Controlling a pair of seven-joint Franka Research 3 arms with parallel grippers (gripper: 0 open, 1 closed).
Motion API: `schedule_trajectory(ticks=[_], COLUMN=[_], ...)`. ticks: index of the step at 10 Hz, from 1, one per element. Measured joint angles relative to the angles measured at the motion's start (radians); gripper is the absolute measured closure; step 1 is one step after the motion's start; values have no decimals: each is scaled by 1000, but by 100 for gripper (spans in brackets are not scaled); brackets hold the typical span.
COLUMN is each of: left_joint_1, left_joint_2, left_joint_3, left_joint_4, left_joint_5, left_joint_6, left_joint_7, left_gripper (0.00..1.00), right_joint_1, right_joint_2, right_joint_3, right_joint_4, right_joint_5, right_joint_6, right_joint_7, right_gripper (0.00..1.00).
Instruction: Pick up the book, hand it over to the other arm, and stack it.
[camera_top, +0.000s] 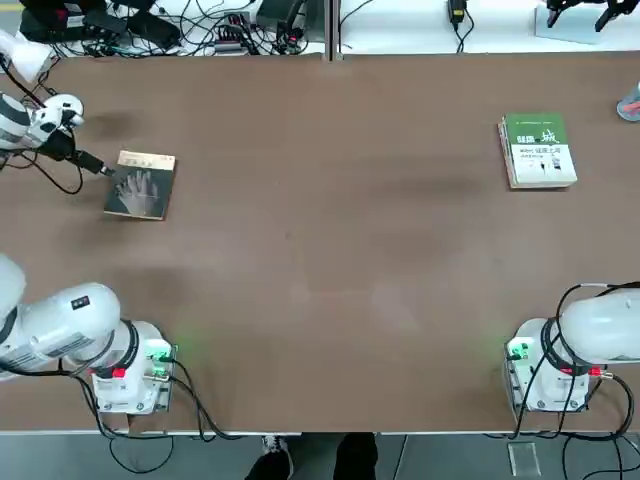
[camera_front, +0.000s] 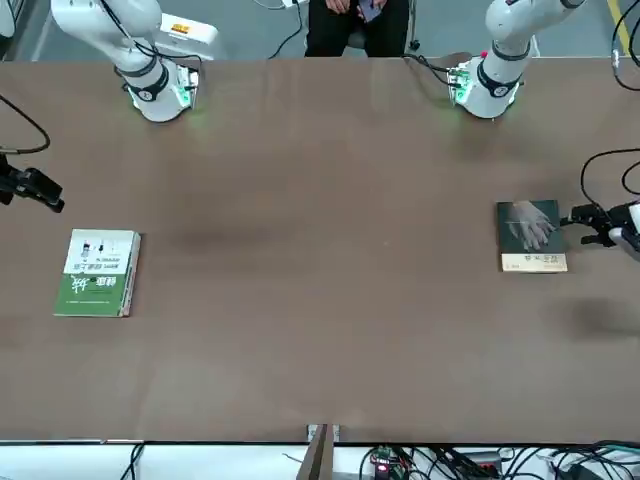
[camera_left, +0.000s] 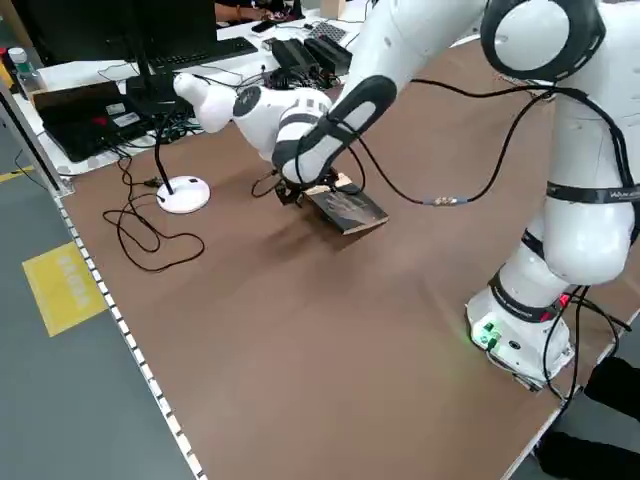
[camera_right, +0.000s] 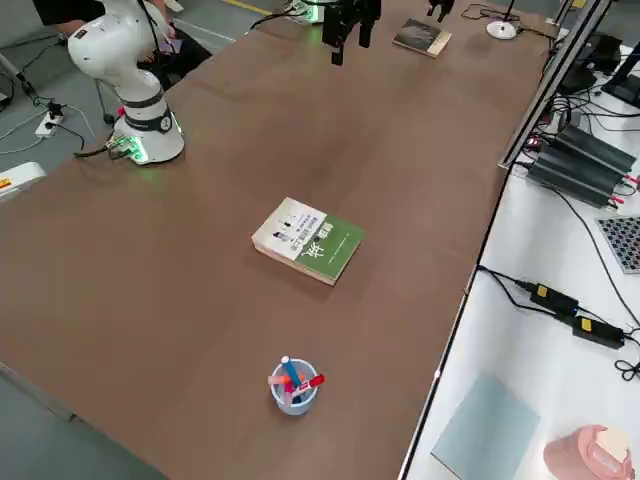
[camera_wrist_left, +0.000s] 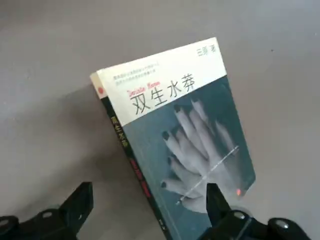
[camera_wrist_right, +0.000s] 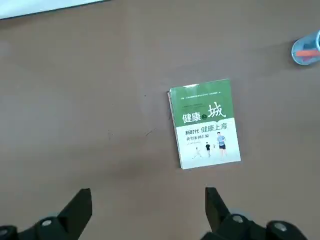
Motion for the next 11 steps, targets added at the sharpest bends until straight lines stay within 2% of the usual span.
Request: schedule_trajectory(ticks=[6, 11], left_joint_1=[19, 20], left_joint_2=[63, 87], left_joint_3=[-1, -1], left_joint_4=[28, 55], left_joint_5=[-64, -76], left_joint_6=[0, -3], left_joint_7=[70, 75], left_gripper=[0, 4], right_joint_1=[0, 0], right_joint_2=[0, 0], right_joint_3=[0, 1], right_joint_4=[0, 0], right_joint_5=[0, 1], right_joint_6=[0, 0], right_joint_7=[0, 0], right_gripper=[0, 0])
